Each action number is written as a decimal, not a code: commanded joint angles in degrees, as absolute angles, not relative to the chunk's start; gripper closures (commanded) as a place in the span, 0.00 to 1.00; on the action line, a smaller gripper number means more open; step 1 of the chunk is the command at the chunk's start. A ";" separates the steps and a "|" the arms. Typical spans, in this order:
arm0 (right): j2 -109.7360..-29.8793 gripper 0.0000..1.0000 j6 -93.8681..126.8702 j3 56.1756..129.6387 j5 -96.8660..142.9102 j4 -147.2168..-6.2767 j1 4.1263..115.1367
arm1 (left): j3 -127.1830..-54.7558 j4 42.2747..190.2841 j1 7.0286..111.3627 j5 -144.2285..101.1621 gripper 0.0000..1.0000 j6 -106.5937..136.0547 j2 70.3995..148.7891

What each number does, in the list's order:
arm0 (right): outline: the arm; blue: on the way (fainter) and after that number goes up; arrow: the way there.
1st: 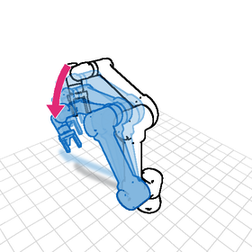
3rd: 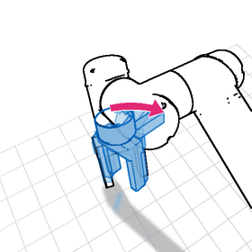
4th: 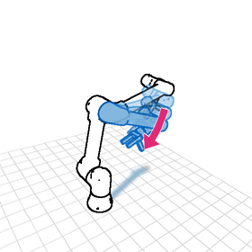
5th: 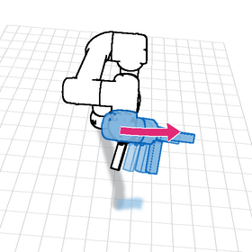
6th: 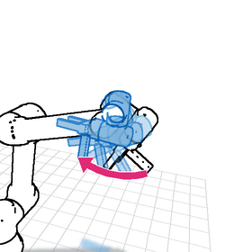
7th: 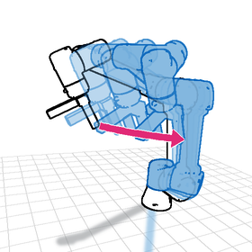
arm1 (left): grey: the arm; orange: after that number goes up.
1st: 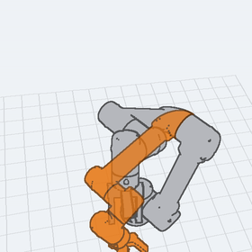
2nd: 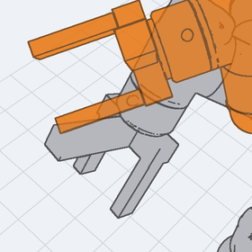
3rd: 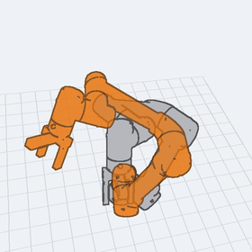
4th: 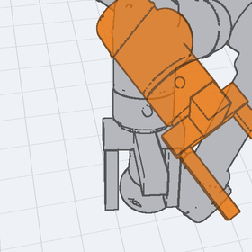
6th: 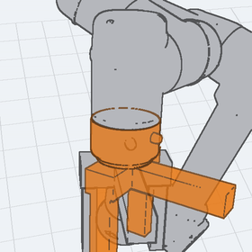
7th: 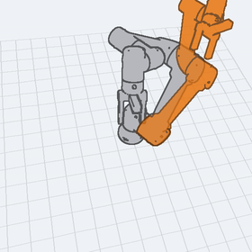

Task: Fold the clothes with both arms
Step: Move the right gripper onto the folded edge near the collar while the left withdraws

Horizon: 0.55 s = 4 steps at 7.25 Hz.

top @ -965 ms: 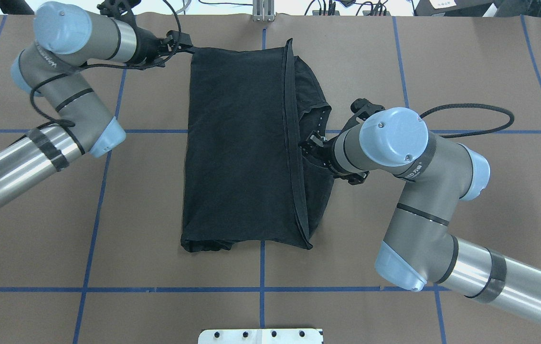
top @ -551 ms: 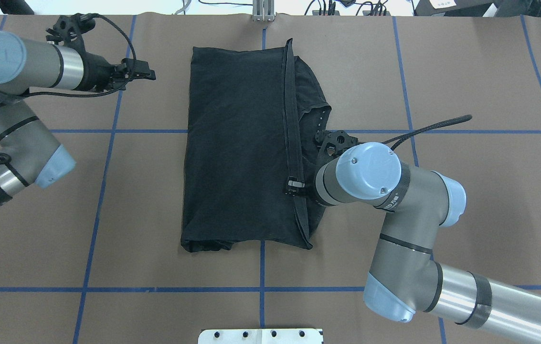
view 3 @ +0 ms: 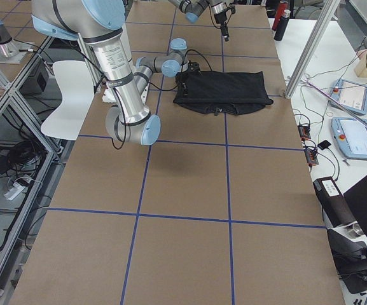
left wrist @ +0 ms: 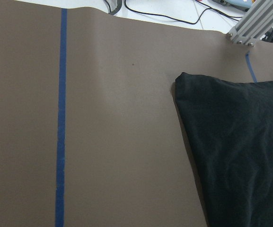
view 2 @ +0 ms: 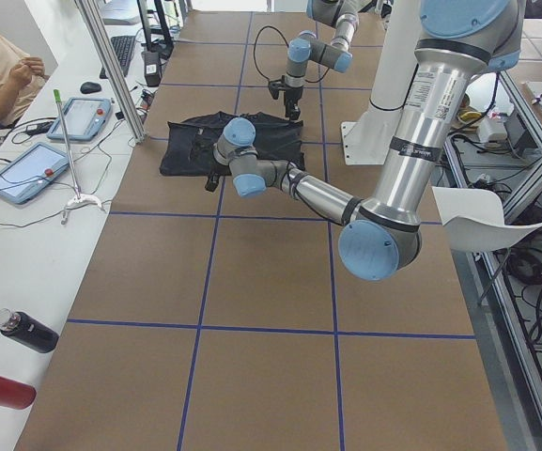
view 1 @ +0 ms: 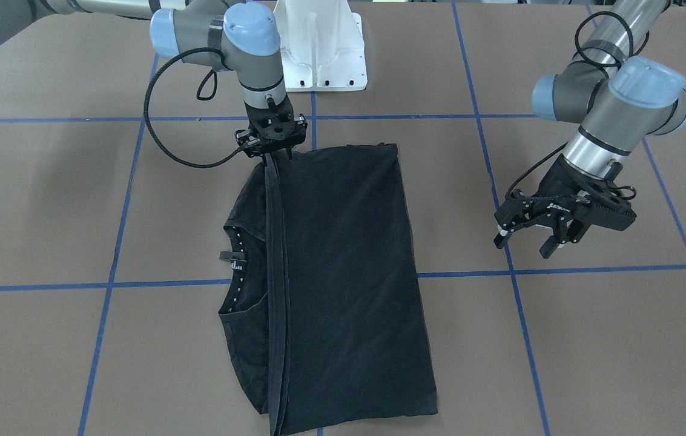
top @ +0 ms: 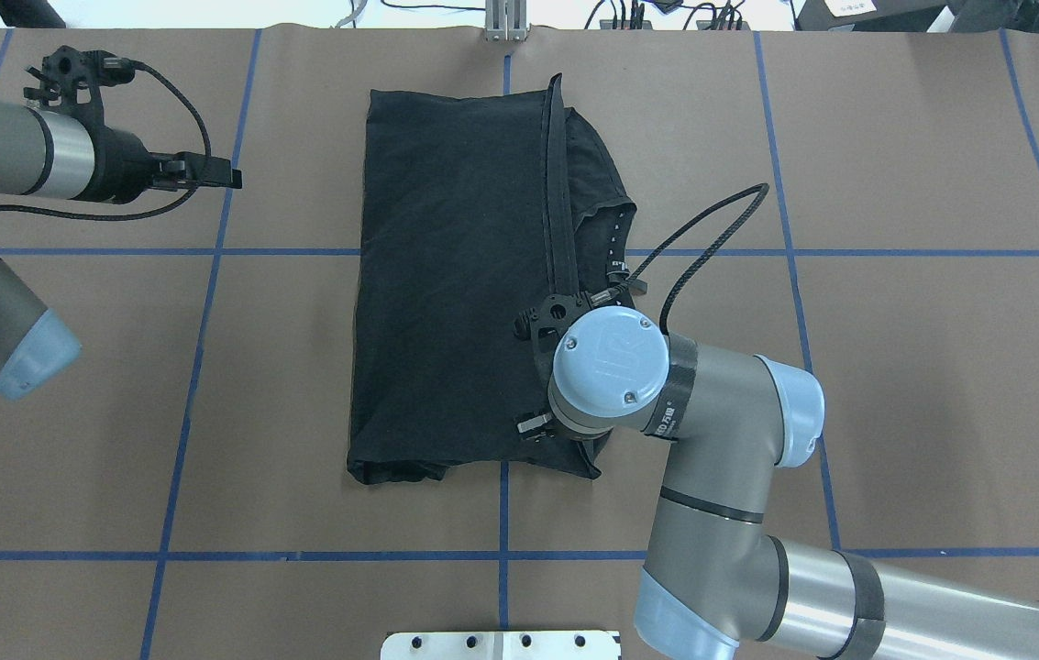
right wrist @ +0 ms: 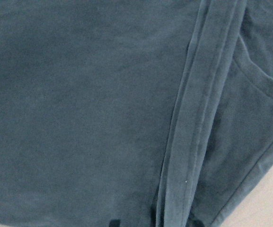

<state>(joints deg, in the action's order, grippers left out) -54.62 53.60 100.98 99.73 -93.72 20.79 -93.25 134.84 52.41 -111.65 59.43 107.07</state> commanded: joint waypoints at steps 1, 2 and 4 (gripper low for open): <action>-52.30 0.51 49.32 96.88 98.62 -95.71 20.04 | -93.60 134.38 52.38 -111.53 0.00 59.33 106.70; -52.38 0.55 49.22 96.86 98.44 -96.15 20.04 | -93.60 134.38 52.38 -111.53 0.00 59.33 106.70; -51.68 0.62 47.81 97.29 98.09 -99.74 20.04 | -93.52 134.38 52.29 -111.53 0.00 59.41 106.70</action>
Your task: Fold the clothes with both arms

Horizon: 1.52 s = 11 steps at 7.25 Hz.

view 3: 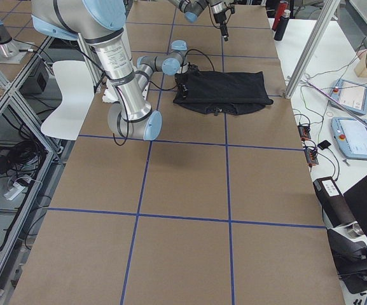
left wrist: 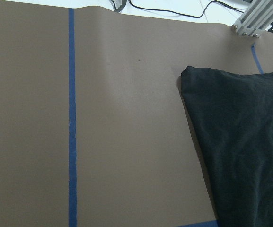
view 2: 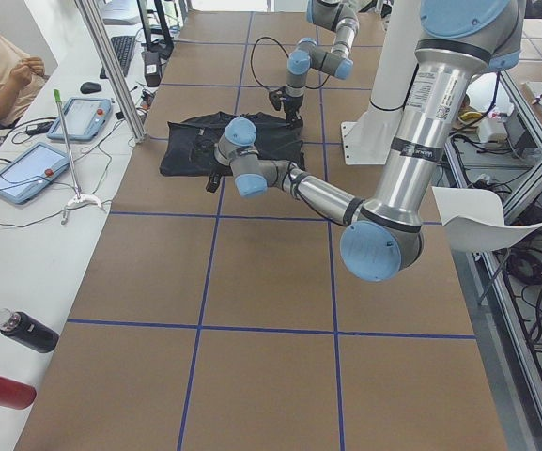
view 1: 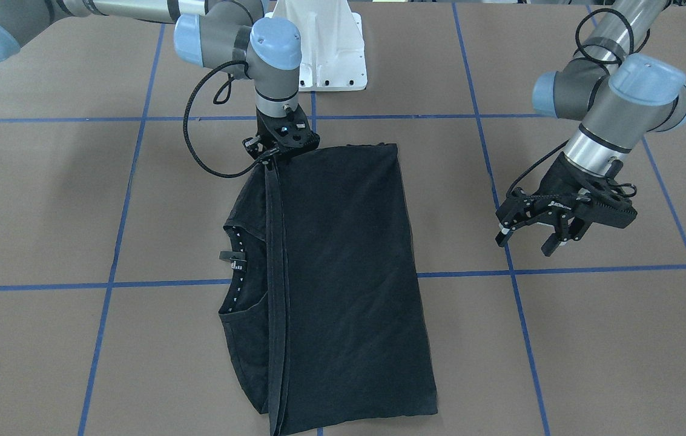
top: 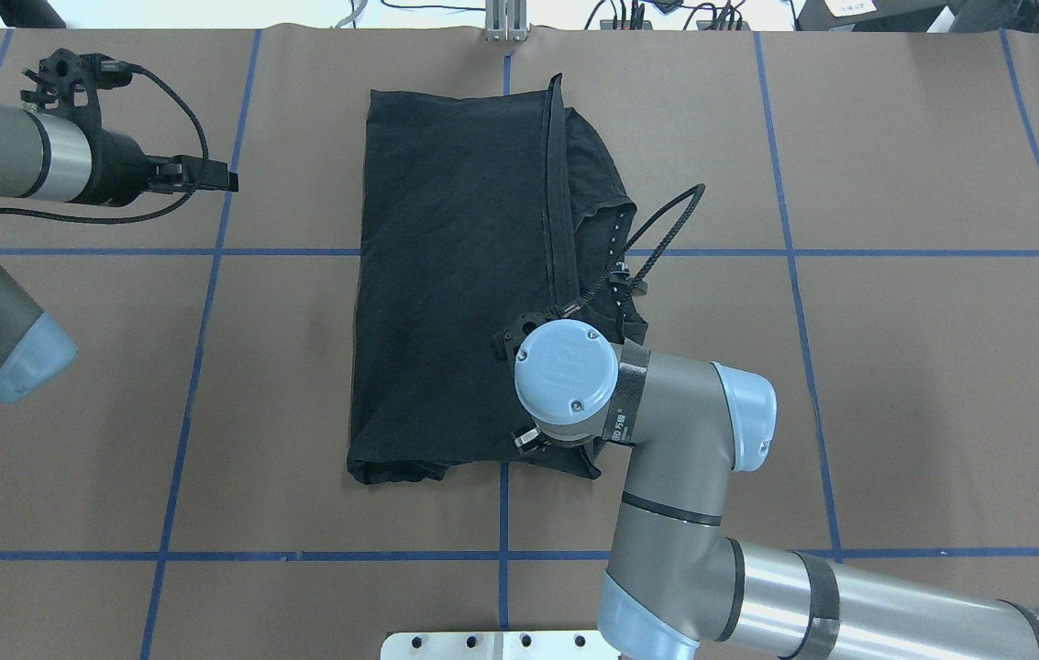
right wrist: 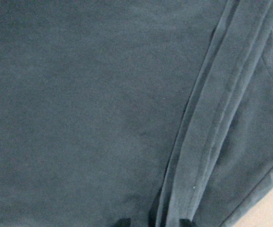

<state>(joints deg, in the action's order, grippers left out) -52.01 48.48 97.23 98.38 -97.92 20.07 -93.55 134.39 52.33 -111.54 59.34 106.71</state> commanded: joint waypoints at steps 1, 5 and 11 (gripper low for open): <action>-51.85 0.64 47.81 97.38 97.56 -99.76 20.04 | -93.52 134.38 52.29 -111.53 0.00 59.68 106.70; -51.77 0.63 47.90 97.38 97.12 -99.93 19.43 | -93.25 134.47 52.03 -111.45 0.00 60.91 106.79; -52.56 1.00 45.29 103.07 97.29 -105.96 20.64 | -92.90 134.47 51.85 -111.45 0.00 62.49 107.05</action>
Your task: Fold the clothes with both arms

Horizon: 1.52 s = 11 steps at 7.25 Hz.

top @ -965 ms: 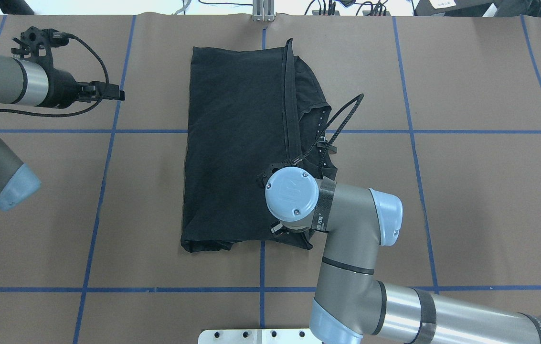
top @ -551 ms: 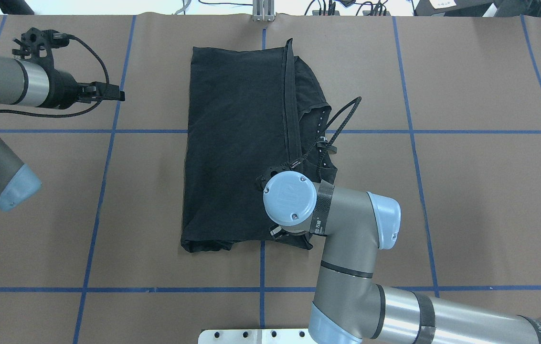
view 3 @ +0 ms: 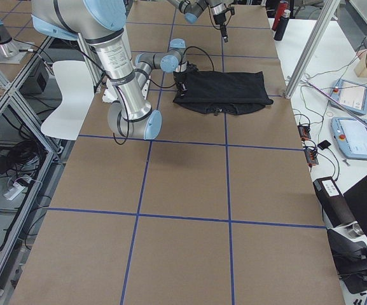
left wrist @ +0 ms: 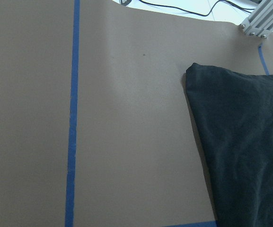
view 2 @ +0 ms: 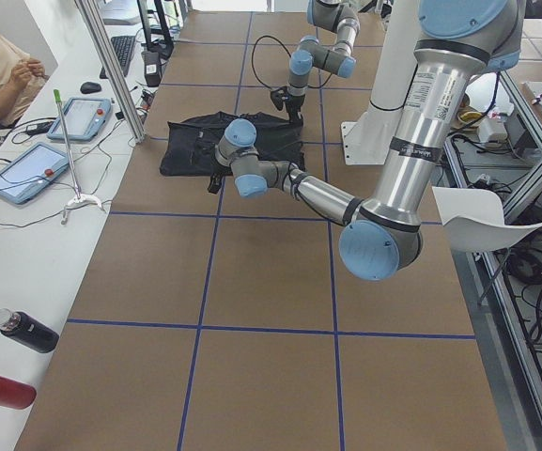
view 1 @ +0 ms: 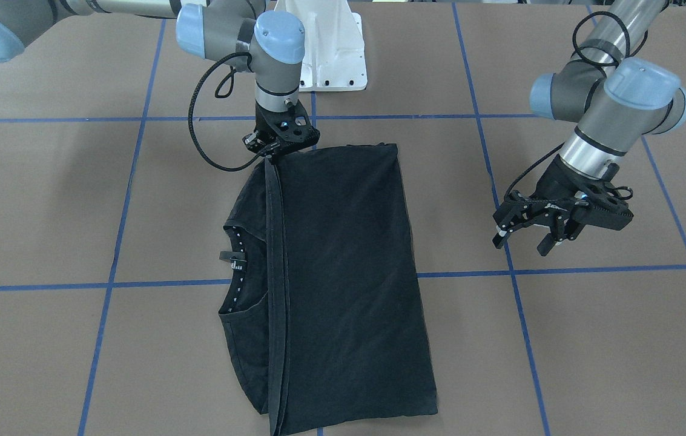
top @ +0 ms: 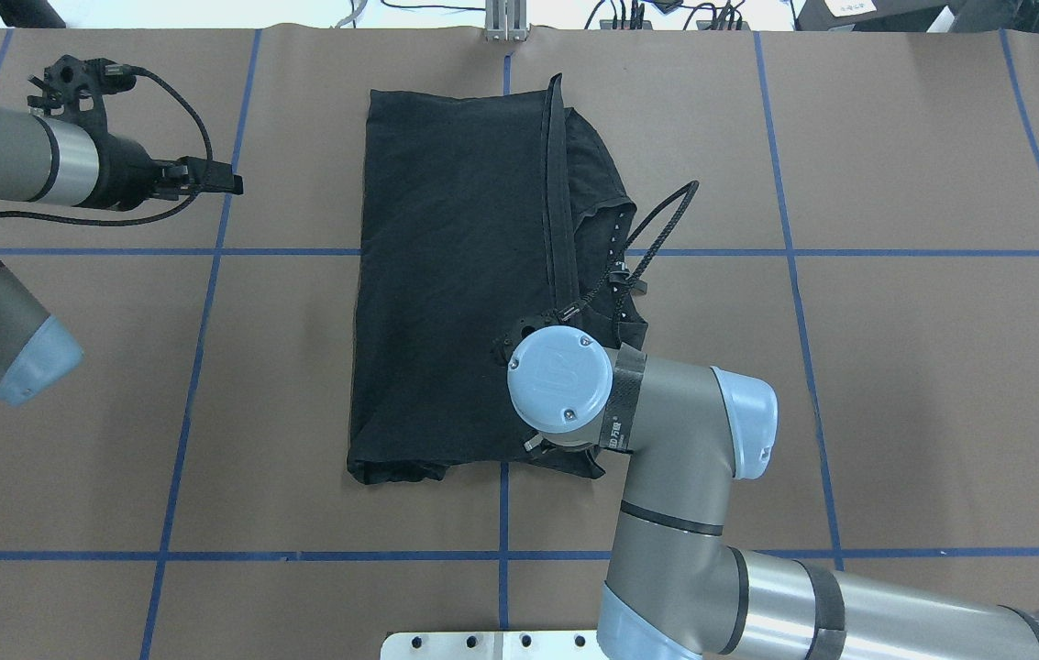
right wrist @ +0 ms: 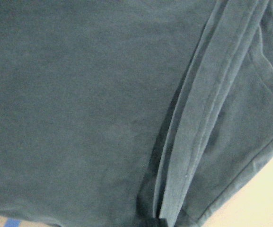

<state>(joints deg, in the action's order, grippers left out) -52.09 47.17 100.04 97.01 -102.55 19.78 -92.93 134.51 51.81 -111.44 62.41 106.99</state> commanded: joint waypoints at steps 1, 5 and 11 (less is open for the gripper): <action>-54.99 1.00 44.92 104.05 96.60 -106.87 20.65 | -92.99 134.56 51.86 -111.45 0.00 62.84 107.14; -57.22 1.00 47.88 104.50 96.77 -106.61 19.60 | -93.34 134.56 51.85 -110.65 0.00 63.98 107.32; -59.33 0.29 70.40 110.82 97.12 -103.72 20.83 | -92.99 134.56 51.59 -109.44 0.00 64.51 107.66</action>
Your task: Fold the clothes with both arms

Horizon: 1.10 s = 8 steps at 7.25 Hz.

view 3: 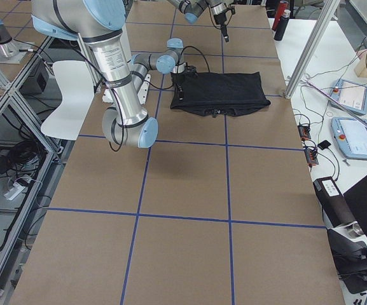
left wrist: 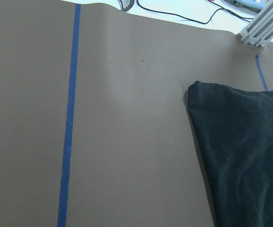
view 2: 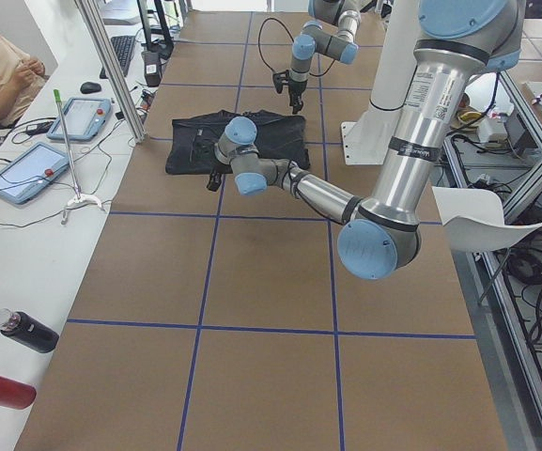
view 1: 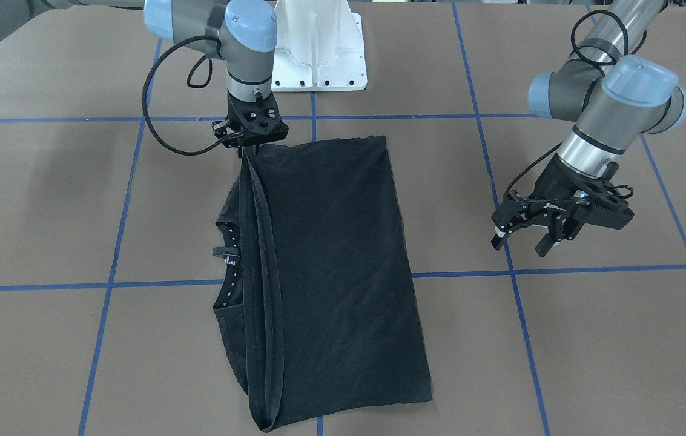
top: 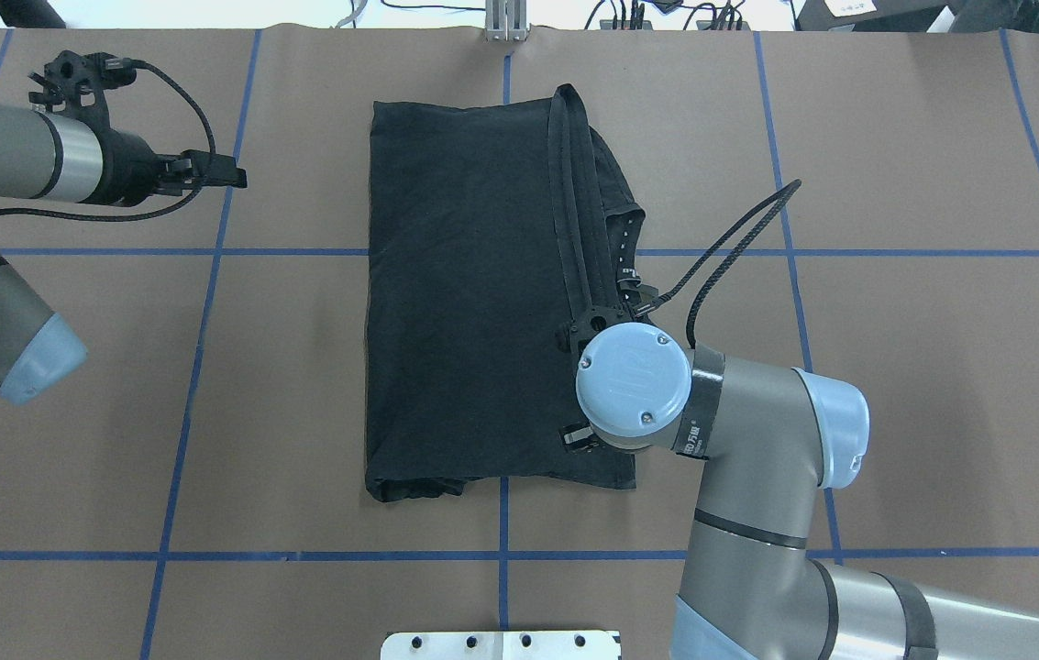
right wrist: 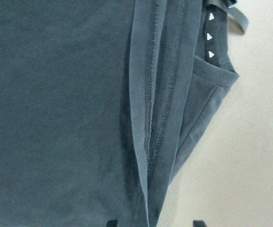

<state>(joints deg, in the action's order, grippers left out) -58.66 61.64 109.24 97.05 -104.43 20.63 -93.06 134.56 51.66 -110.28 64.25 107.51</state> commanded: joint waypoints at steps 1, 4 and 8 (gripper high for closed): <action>-60.81 0.34 81.89 110.74 96.95 -100.75 20.83 | -92.90 134.56 51.59 -109.08 0.00 65.03 107.67; -67.23 0.37 103.08 110.21 95.72 -87.01 19.87 | -92.99 134.65 51.59 -109.07 0.00 65.04 107.75; -66.27 0.35 108.80 105.83 92.72 -84.83 18.63 | -93.43 134.65 51.59 -109.07 0.00 65.13 107.75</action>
<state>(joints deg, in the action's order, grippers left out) -66.40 108.01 106.72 93.07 -85.93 18.74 -93.32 134.65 51.59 -109.07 65.10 107.75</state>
